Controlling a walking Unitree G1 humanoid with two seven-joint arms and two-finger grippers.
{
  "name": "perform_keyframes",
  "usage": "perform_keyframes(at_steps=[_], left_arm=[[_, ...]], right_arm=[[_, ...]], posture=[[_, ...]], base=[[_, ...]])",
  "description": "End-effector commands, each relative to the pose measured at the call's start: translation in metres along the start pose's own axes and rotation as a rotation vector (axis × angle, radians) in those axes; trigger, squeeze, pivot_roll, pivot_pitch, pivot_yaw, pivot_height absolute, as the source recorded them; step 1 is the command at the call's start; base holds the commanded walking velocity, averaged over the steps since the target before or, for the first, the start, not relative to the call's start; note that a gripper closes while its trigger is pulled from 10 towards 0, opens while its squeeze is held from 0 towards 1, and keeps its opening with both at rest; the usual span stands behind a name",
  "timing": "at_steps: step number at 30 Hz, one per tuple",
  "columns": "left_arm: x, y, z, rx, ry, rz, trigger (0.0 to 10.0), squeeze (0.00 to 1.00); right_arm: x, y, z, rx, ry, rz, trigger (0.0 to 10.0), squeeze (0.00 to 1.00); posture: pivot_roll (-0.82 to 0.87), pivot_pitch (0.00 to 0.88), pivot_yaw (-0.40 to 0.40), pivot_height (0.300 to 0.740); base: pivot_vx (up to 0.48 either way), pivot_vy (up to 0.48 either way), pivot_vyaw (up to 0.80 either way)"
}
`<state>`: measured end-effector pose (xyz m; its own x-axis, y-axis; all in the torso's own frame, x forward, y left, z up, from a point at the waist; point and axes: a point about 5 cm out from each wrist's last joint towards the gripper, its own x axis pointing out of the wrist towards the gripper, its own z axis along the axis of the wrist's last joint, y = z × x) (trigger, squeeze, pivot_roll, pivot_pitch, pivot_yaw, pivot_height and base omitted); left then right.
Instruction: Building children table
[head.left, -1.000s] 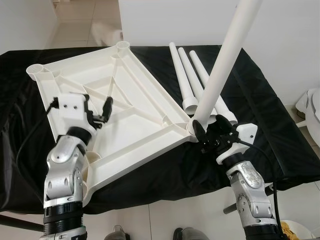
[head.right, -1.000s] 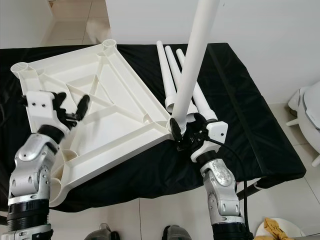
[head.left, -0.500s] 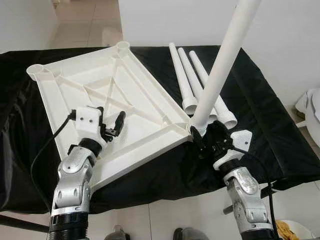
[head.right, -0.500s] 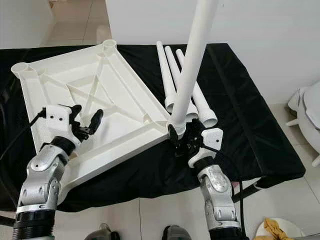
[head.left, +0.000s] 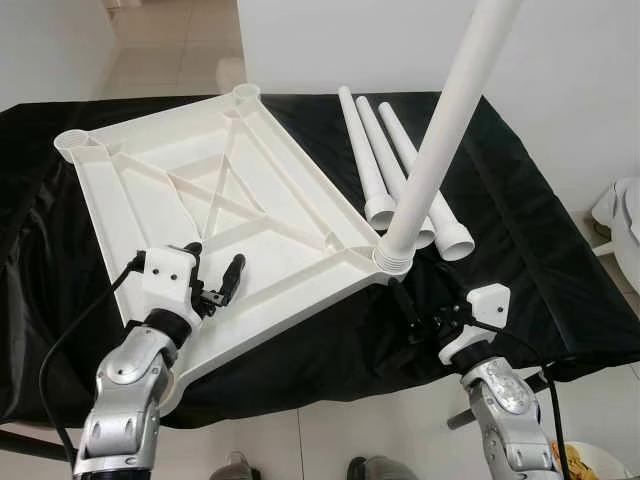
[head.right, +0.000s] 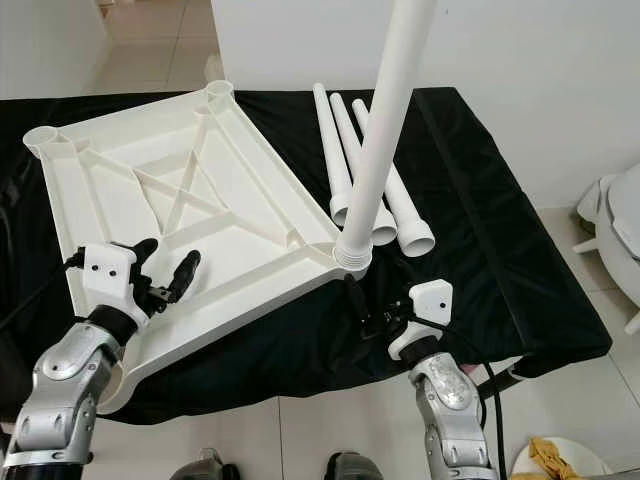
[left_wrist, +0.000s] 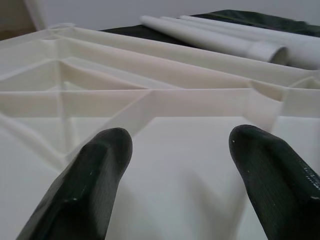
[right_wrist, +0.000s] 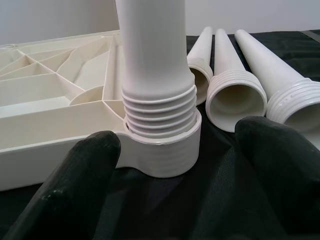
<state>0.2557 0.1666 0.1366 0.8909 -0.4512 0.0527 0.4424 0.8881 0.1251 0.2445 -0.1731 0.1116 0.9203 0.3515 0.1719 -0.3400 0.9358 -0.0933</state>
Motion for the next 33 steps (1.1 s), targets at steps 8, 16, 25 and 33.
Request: perform_keyframes(at_steps=[8,16,25,33], left_arm=[[-0.006,-0.02,0.001,0.054,-0.003,-0.19,10.0,0.0],[-0.013,-0.028,-0.005,0.111,0.034,-0.289,10.0,0.0],[-0.01,-0.033,-0.006,0.192,0.04,-0.363,10.0,0.0],[-0.007,-0.037,-0.006,0.204,0.038,-0.397,10.0,0.0]], right_arm=[[-0.002,0.007,-0.003,0.002,0.001,0.034,10.0,0.0],[0.001,0.013,-0.006,0.004,0.009,0.075,10.0,0.0],[0.003,0.013,-0.011,0.005,0.021,0.078,10.0,0.0],[0.004,0.013,-0.012,0.009,0.022,0.07,10.0,0.0]], posture=[[-0.02,0.088,0.034,0.74],[-0.01,0.087,0.021,0.74],[-0.01,0.087,0.018,0.74],[0.0,0.088,0.017,0.74]], base=[[0.0,0.0,0.0],[0.0,0.0,0.0],[0.0,0.0,0.0],[0.0,0.0,0.0]])
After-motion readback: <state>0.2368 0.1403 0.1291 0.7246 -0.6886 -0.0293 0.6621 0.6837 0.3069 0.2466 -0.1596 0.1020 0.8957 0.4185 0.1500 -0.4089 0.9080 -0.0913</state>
